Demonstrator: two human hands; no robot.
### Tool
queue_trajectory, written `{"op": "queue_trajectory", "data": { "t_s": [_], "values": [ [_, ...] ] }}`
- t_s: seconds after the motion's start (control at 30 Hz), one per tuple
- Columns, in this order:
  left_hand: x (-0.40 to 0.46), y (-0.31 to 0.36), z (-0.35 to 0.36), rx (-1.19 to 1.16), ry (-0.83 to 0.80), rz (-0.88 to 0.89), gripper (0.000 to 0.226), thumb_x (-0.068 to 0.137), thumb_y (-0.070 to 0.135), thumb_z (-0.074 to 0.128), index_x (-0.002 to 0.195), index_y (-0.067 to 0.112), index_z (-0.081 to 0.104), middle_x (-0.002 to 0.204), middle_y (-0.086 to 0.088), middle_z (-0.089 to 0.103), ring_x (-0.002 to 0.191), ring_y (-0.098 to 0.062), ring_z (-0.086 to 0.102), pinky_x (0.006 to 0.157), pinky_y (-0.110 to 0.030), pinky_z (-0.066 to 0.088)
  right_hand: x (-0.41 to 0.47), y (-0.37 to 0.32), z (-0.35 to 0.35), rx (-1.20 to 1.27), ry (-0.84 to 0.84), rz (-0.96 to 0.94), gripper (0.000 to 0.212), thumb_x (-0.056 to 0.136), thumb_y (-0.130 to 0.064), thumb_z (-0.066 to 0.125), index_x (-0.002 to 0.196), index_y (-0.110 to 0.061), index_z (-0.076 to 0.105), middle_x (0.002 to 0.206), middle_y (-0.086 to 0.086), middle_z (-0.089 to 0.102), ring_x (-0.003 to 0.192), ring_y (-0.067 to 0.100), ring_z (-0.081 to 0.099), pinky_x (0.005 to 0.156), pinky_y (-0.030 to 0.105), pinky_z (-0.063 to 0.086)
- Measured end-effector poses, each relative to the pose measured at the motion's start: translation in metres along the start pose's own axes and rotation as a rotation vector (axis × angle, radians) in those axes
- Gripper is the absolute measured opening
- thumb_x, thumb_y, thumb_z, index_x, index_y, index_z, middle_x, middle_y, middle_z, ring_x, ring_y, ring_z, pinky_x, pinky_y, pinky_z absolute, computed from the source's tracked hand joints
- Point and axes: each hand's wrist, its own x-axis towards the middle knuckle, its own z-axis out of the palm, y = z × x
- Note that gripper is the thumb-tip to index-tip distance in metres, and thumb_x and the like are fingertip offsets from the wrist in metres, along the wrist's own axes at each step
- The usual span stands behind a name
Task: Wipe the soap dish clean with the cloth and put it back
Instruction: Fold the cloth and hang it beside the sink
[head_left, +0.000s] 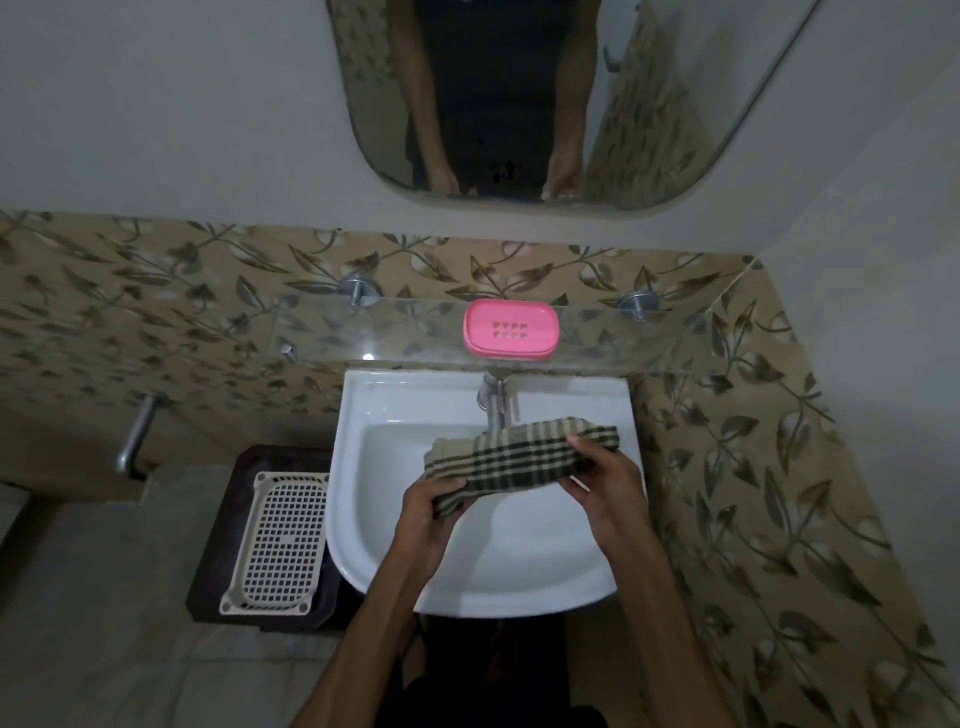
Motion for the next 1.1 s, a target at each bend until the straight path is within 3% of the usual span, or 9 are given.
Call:
{"op": "queue_trajectory", "data": {
  "t_s": [0.1,0.23,0.4,0.47,0.67,0.83,0.97,1.03,1.1],
  "values": [
    [-0.006,0.005,-0.001,0.026,-0.042,-0.046,0.021,0.088,0.007,0.06,0.099,0.002,0.076,0.109,-0.02,0.073,0.103,-0.035,0.067,0.099,-0.048,0.051,0.012,0.001,-0.011,-0.067,0.008,0.081,0.035,0.091,0.0,0.071,0.126,-0.001,0.067,0.11,0.012,0.074,0.101,0.026,0.069,0.079,0.034,0.055],
    [0.002,0.009,-0.006,0.163,-0.016,-0.026,0.035,0.098,0.026,0.063,0.122,0.002,0.072,0.12,-0.018,0.074,0.112,-0.032,0.069,0.1,-0.045,0.053,0.027,0.0,-0.018,-0.125,-0.057,0.093,0.028,0.092,0.004,0.065,0.119,-0.002,0.067,0.111,0.013,0.074,0.102,0.027,0.068,0.082,0.036,0.056],
    [0.003,0.014,-0.017,0.357,0.149,0.119,0.016,0.093,0.01,0.07,0.106,0.004,0.077,0.09,-0.005,0.079,0.076,-0.017,0.072,0.061,-0.025,0.053,0.036,-0.003,-0.016,-0.28,-0.063,0.063,0.025,0.092,0.005,0.062,0.113,-0.006,0.07,0.106,0.013,0.074,0.098,0.028,0.068,0.082,0.038,0.056],
    [0.003,0.017,-0.033,0.414,0.177,0.172,0.013,0.09,0.003,0.07,0.102,-0.001,0.075,0.084,-0.005,0.076,0.07,-0.014,0.069,0.055,-0.022,0.05,0.028,0.001,-0.003,-0.419,-0.093,-0.009,0.02,0.091,0.005,0.066,0.105,-0.008,0.073,0.102,0.012,0.076,0.097,0.027,0.07,0.079,0.036,0.058],
    [-0.007,0.023,-0.095,0.407,0.425,0.251,0.023,0.073,0.004,0.075,0.096,0.004,0.075,0.086,-0.013,0.075,0.077,-0.024,0.069,0.064,-0.029,0.056,0.009,0.038,0.057,-0.646,-0.277,-0.182,0.022,0.092,0.006,0.067,0.107,-0.008,0.076,0.087,0.002,0.079,0.077,0.013,0.076,0.066,0.024,0.062],
    [-0.023,0.016,-0.166,0.218,0.697,0.23,0.018,0.08,-0.003,0.07,0.088,0.012,0.076,0.078,-0.009,0.074,0.073,-0.03,0.07,0.065,-0.036,0.057,0.015,0.106,0.134,-0.903,-0.449,-0.257,0.017,0.088,-0.008,0.073,0.101,-0.018,0.076,0.094,-0.004,0.08,0.09,0.017,0.076,0.087,0.041,0.062],
    [-0.03,0.023,-0.215,0.178,0.867,0.274,0.014,0.087,-0.008,0.064,0.098,0.0,0.07,0.081,-0.01,0.069,0.071,-0.021,0.065,0.052,-0.023,0.055,0.016,0.164,0.207,-1.149,-0.595,-0.341,0.016,0.088,-0.013,0.063,0.098,-0.019,0.074,0.093,0.0,0.078,0.089,0.02,0.073,0.082,0.043,0.06],
    [-0.024,0.022,-0.241,0.164,0.94,0.256,0.014,0.085,-0.009,0.066,0.097,-0.003,0.07,0.082,-0.009,0.069,0.073,-0.023,0.065,0.059,-0.024,0.056,0.021,0.192,0.235,-1.262,-0.63,-0.342,0.02,0.087,-0.014,0.06,0.101,-0.019,0.073,0.098,0.003,0.077,0.092,0.023,0.071,0.082,0.038,0.057],
    [-0.014,0.017,-0.268,0.138,0.981,0.217,0.014,0.083,-0.007,0.069,0.096,-0.003,0.071,0.086,-0.014,0.072,0.081,-0.028,0.068,0.072,-0.038,0.059,0.028,0.218,0.257,-1.382,-0.65,-0.339,0.018,0.088,-0.015,0.06,0.101,-0.015,0.072,0.1,0.007,0.076,0.094,0.028,0.068,0.078,0.033,0.051]
  ]
}}
